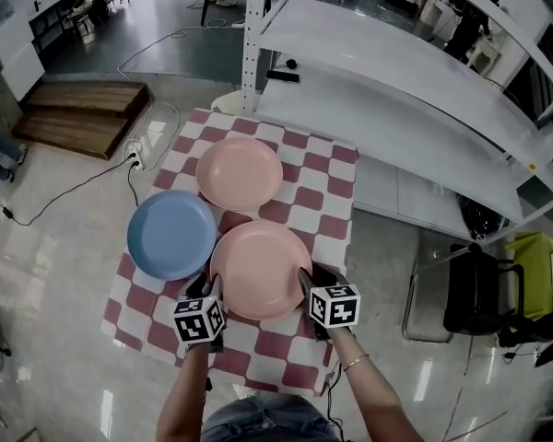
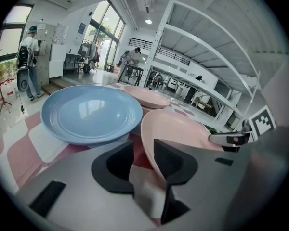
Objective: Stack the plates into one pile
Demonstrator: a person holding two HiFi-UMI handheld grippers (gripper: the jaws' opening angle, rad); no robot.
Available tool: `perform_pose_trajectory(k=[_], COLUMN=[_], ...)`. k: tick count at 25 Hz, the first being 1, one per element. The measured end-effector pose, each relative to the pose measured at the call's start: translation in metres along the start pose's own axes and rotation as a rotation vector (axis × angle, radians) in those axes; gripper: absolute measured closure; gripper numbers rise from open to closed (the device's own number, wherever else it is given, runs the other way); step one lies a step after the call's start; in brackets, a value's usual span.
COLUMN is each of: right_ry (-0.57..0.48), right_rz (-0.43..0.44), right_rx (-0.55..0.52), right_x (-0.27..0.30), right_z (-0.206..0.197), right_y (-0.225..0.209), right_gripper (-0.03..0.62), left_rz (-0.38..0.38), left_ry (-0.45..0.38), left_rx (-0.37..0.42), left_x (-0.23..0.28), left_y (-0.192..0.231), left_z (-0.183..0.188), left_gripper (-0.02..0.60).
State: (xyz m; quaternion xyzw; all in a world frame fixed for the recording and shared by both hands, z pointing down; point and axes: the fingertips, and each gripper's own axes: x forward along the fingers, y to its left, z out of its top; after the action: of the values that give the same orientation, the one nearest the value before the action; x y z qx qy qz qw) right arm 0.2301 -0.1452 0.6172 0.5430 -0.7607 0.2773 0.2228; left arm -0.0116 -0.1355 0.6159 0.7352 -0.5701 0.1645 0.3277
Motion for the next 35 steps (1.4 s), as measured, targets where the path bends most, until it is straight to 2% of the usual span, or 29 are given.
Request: perform_pose_trajectory(k=[9, 14, 18, 26, 35], right_ry=[0.026, 0.017, 0.013, -0.016, -0.039], right_rz=[0.011, 0.006, 0.001, 0.002, 0.077], right_rx=[-0.013, -0.003, 0.005, 0.002, -0.024], right_x=[0.008, 0.009, 0.007, -0.007, -0.015], right_z=[-0.004, -0.003, -0.003, 0.01, 0.039], right_y=[0.002, 0.001, 0.001, 0.0, 0.023], right_gripper=[0.476, 0.499, 0.499, 0.499, 0.499], left_rz=[0.017, 0.021, 0.044, 0.053, 0.106], left_ry=[0.019, 0.032, 0.03, -0.013, -0.083], left_rx=[0.011, 0.024, 0.02, 0.034, 0.024], left_x=[0.008, 0.013, 0.012, -0.001, -0.025], left_y=[-0.001, -0.004, -0.007, -0.016, -0.006], left_z=[-0.002, -0.002, -0.003, 0.012, 0.039], left_gripper=[0.46, 0.504, 0.51, 0.518, 0.529])
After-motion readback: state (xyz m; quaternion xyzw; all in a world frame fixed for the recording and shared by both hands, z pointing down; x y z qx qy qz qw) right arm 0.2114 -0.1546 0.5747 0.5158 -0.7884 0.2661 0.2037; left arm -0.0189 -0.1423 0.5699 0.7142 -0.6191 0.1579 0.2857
